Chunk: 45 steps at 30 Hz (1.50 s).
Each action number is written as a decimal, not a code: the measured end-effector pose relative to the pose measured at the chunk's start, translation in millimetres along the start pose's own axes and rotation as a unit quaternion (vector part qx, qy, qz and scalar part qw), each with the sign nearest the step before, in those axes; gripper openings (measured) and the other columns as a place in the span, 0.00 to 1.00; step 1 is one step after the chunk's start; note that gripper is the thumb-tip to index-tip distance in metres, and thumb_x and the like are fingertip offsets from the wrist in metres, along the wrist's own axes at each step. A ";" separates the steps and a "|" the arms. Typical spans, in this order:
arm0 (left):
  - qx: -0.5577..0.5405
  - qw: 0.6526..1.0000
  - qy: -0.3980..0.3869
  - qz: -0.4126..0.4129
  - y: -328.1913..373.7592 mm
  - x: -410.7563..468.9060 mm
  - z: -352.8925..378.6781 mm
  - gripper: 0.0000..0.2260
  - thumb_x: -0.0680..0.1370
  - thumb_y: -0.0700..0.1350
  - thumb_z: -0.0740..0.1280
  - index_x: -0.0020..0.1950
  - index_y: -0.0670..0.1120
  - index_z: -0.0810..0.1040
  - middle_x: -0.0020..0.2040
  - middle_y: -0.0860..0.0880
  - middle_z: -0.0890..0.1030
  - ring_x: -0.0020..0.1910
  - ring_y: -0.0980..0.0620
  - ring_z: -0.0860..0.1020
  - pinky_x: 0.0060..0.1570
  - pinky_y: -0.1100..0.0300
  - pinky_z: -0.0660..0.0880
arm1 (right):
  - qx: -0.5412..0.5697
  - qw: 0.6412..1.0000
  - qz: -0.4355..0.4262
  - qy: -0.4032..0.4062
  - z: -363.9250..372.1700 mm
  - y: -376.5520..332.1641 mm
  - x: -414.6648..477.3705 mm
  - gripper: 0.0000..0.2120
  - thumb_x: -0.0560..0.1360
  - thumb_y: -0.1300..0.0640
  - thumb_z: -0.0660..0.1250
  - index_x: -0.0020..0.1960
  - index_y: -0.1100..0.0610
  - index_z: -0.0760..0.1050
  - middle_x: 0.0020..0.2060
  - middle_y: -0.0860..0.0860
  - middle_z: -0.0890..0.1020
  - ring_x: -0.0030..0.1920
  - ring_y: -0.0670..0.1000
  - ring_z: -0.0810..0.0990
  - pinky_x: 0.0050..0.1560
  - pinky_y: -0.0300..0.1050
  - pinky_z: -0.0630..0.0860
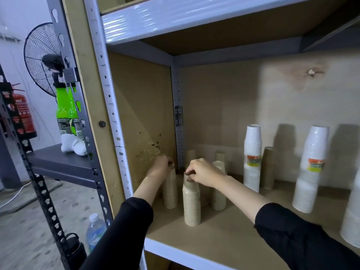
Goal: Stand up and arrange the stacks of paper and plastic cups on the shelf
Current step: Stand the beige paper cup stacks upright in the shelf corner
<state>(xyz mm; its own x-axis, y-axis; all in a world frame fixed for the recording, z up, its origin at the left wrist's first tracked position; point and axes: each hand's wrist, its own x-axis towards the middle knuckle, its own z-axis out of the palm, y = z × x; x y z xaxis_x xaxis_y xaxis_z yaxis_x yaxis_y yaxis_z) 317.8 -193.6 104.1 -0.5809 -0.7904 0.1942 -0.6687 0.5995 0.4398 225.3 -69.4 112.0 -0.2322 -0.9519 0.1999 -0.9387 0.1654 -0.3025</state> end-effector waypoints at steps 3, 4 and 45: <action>-0.026 1.000 -0.015 0.004 -8.0 1.4 -10.4 0.14 0.78 0.37 0.63 0.63 0.40 0.77 0.63 0.41 0.78 0.63 0.45 0.76 0.61 0.59 0.71 | -0.005 1.000 0.020 0.009 0.6 -6.4 3.2 0.12 0.76 0.57 0.66 0.55 0.63 0.80 0.55 0.58 0.80 0.56 0.56 0.78 0.47 0.45 0.72; -0.031 0.999 -0.016 0.006 -11.2 1.8 -12.6 0.13 0.78 0.36 0.64 0.62 0.40 0.77 0.63 0.41 0.78 0.62 0.45 0.76 0.61 0.59 0.71 | -0.008 0.999 0.031 0.012 1.1 -8.9 4.4 0.12 0.75 0.56 0.66 0.54 0.63 0.81 0.54 0.58 0.81 0.55 0.56 0.79 0.44 0.44 0.72; 0.031 0.993 -0.080 0.085 9.6 18.2 -34.0 0.10 0.76 0.37 0.64 0.56 0.40 0.80 0.58 0.42 0.80 0.51 0.49 0.77 0.46 0.64 0.73 | 0.006 0.992 0.100 0.081 -35.9 29.2 0.8 0.09 0.74 0.61 0.67 0.49 0.63 0.82 0.51 0.59 0.84 0.53 0.58 0.81 0.50 0.44 0.75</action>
<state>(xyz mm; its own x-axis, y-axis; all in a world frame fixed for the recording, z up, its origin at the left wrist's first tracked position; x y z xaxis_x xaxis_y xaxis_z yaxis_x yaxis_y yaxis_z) 316.6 -206.5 141.7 -0.7513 -0.6495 0.1172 -0.5787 0.7337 0.3561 188.5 -56.0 136.8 -0.4519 -0.8463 0.2822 -0.8671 0.3423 -0.3620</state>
